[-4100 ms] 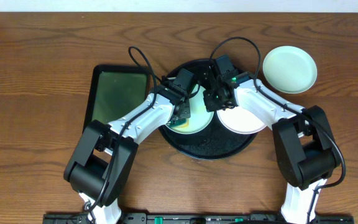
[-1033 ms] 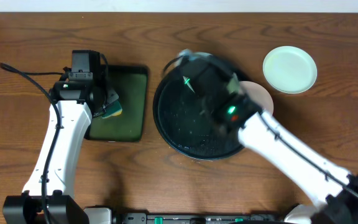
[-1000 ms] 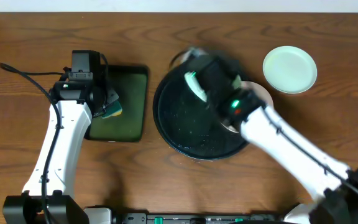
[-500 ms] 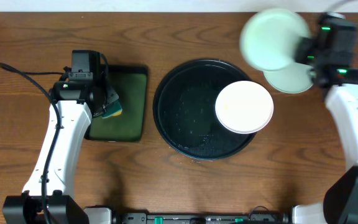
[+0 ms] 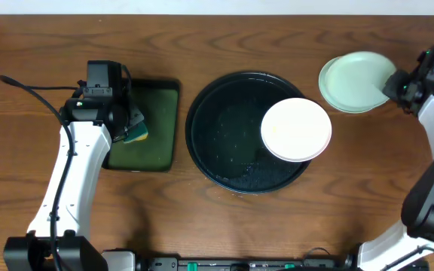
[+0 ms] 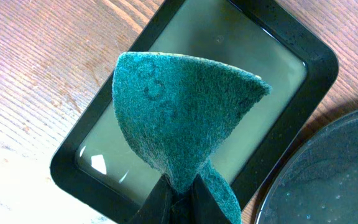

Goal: Clean dirty plates on tray and stack at the side
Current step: 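Stack the green plate on the plate at upper right, release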

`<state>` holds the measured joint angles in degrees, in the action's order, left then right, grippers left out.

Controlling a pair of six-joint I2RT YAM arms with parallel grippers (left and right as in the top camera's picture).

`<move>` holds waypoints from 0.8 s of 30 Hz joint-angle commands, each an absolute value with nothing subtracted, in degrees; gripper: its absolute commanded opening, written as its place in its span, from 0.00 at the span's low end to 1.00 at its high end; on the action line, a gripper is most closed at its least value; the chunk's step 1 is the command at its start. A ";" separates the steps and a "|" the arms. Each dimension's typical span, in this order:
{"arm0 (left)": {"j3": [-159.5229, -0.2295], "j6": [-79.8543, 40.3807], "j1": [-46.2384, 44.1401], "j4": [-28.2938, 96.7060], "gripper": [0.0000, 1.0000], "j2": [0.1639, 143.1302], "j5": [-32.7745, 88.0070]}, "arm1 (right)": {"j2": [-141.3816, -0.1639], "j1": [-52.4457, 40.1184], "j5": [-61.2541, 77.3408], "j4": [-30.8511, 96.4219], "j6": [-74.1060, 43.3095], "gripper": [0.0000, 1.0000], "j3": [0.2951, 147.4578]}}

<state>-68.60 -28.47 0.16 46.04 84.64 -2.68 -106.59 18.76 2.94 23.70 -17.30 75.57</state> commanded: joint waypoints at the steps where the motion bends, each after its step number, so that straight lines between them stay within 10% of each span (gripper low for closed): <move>1: -68.47 -28.08 0.36 45.82 0.07 84.62 -2.52 | -108.55 17.41 4.71 23.42 -17.87 0.63 76.05; 11: -68.47 -28.08 0.36 45.82 0.07 84.62 -2.52 | -95.50 13.45 12.86 35.42 -16.93 0.65 76.07; 15: -68.47 -28.08 0.36 45.78 0.08 84.62 -2.52 | -88.77 9.41 17.93 46.89 -16.88 0.90 76.03; 24: -68.47 -28.10 0.36 45.80 0.07 84.62 -2.52 | -91.88 -5.52 -5.65 60.23 -26.17 0.64 72.84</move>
